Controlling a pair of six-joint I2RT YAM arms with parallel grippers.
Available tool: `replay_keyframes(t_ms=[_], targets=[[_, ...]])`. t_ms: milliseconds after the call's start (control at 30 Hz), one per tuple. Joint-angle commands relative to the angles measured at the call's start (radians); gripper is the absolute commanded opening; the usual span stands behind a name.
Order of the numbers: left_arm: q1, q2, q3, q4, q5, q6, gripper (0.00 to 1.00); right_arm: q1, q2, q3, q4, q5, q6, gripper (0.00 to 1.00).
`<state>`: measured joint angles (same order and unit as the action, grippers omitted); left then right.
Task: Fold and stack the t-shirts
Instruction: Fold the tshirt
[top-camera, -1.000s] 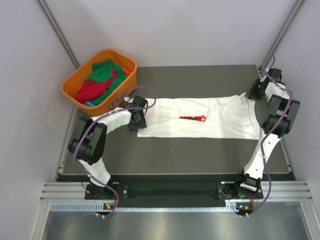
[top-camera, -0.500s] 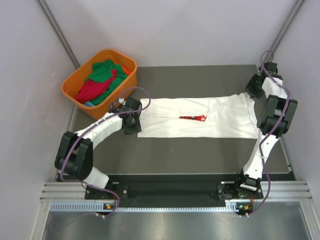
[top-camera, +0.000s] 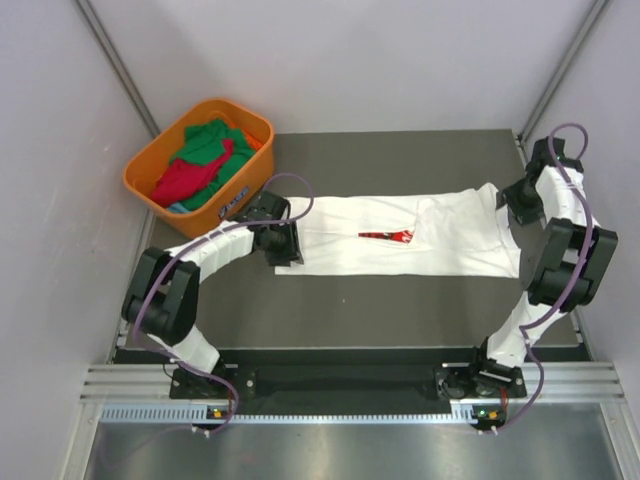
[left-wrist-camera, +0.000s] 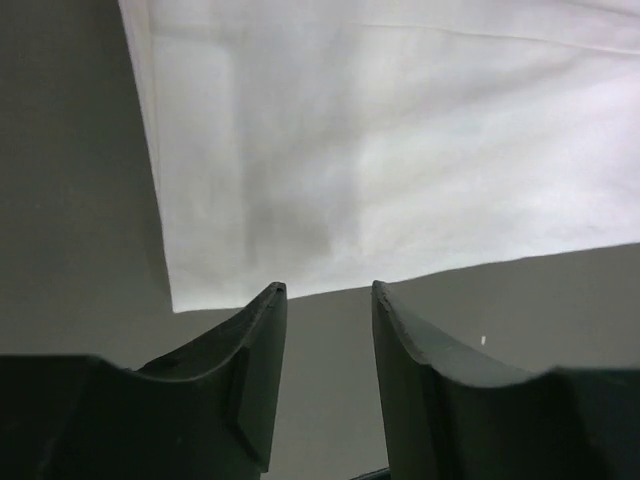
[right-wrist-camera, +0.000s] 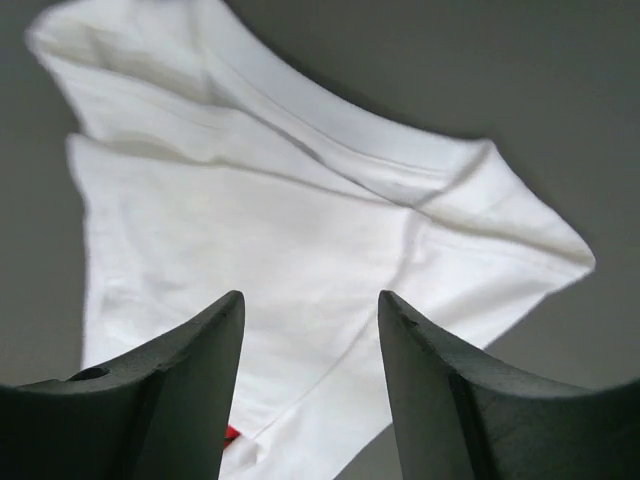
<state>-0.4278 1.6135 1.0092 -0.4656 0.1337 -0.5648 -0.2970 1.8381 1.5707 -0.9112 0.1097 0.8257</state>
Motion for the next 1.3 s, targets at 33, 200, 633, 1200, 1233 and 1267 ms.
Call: replay_keyframes(t_ms=[33,200,633,1200,1233,1267], targets=[[0.0,-0.009,-0.016,-0.019,-0.104,0.011,0.49,-0.023,-0.117,-0.188,-0.075,0.061,0.179,0.56],[0.0,-0.04,-0.104,0.039,-0.123,-0.003,0.52,-0.039,-0.201,-0.304,-0.035,0.097,0.197,0.56],[-0.002,0.031,-0.106,0.018,-0.2,-0.027,0.27,-0.102,-0.189,-0.486,0.13,0.15,0.136,0.54],[-0.135,-0.151,-0.213,-0.131,-0.226,-0.162,0.0,-0.145,-0.125,-0.42,0.229,0.281,-0.023,0.0],[-0.146,-0.159,-0.219,-0.139,-0.221,-0.171,0.0,-0.145,-0.12,-0.397,0.236,0.285,-0.034,0.0],[-0.149,-0.17,-0.227,-0.146,-0.217,-0.193,0.0,-0.145,-0.111,-0.388,0.247,0.28,-0.046,0.0]])
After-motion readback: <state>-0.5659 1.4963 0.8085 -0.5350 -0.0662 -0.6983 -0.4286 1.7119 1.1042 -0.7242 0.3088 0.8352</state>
